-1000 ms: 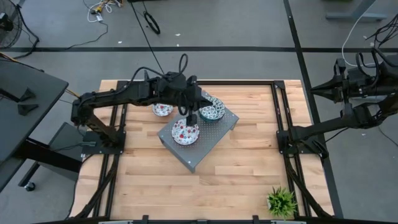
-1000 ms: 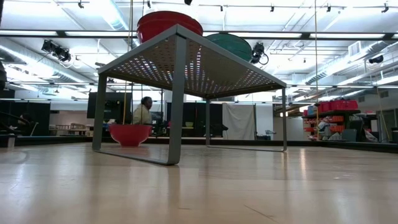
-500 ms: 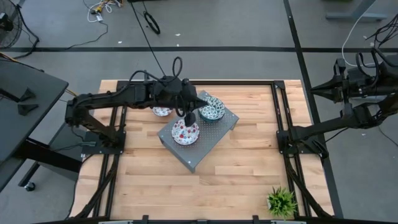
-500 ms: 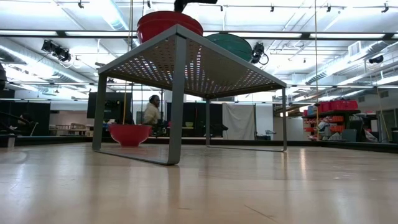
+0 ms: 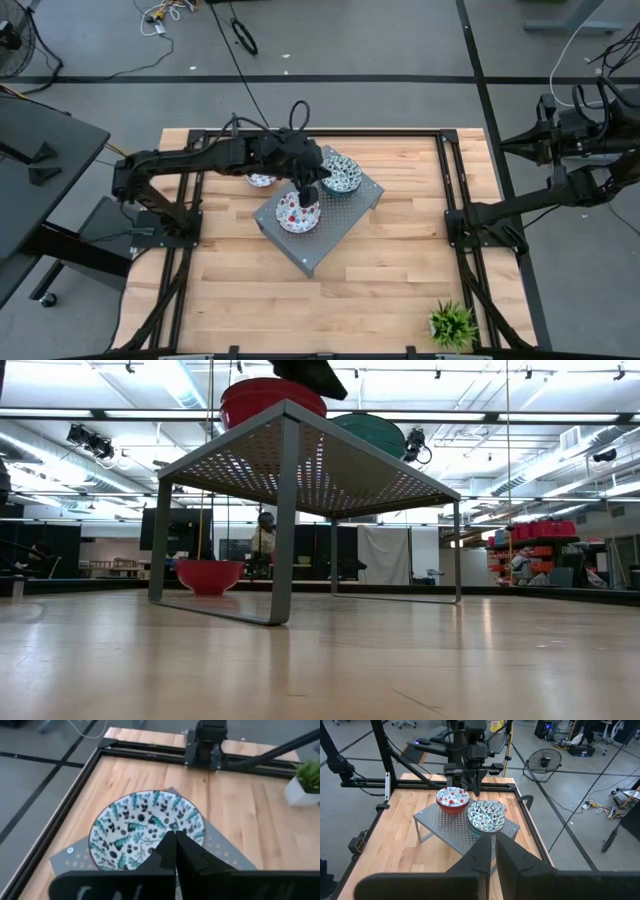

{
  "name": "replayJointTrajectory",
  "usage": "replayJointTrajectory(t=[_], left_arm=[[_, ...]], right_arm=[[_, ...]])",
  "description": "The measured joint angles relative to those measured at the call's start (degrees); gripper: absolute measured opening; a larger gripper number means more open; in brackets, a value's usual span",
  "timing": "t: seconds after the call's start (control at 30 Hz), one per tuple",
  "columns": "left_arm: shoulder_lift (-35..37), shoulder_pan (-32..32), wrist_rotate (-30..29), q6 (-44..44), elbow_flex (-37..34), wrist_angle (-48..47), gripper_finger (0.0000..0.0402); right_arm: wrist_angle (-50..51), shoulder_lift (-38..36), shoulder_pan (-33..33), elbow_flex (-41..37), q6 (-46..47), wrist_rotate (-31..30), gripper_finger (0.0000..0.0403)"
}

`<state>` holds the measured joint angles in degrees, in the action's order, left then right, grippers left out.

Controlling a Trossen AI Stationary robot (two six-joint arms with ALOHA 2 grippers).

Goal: Pick & Place Mini bowls
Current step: Stack the blue patterned bowl on top of the blue patterned bowls on the shelf

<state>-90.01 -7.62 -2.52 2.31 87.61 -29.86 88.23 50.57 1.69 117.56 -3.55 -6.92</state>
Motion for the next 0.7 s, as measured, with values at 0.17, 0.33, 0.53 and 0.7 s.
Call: replayJointTrajectory(t=[0.17, 0.33, 0.53, 0.7], left_arm=[[-1.0, -0.5, 0.0, -0.4, 0.0, 0.1, 0.0000], [-2.2, -1.0, -0.2, -0.6, 0.1, -0.4, 0.0000], [-3.2, -1.6, 0.2, -0.6, 0.1, -2.1, 0.0000], [-3.4, -1.9, 0.2, -0.6, 0.1, -2.6, 0.0000]], right_arm=[[0.0, 0.0, 0.0, 0.0, 0.0, 0.0, 0.0027], [0.0, 0.0, 0.0, 0.0, 0.0, 0.0, 0.0027], [0.0, 0.0, 0.0, 0.0, 0.0, 0.0, 0.0027], [0.0, 0.0, 0.0, 0.0, 0.0, 0.0, 0.0027]])
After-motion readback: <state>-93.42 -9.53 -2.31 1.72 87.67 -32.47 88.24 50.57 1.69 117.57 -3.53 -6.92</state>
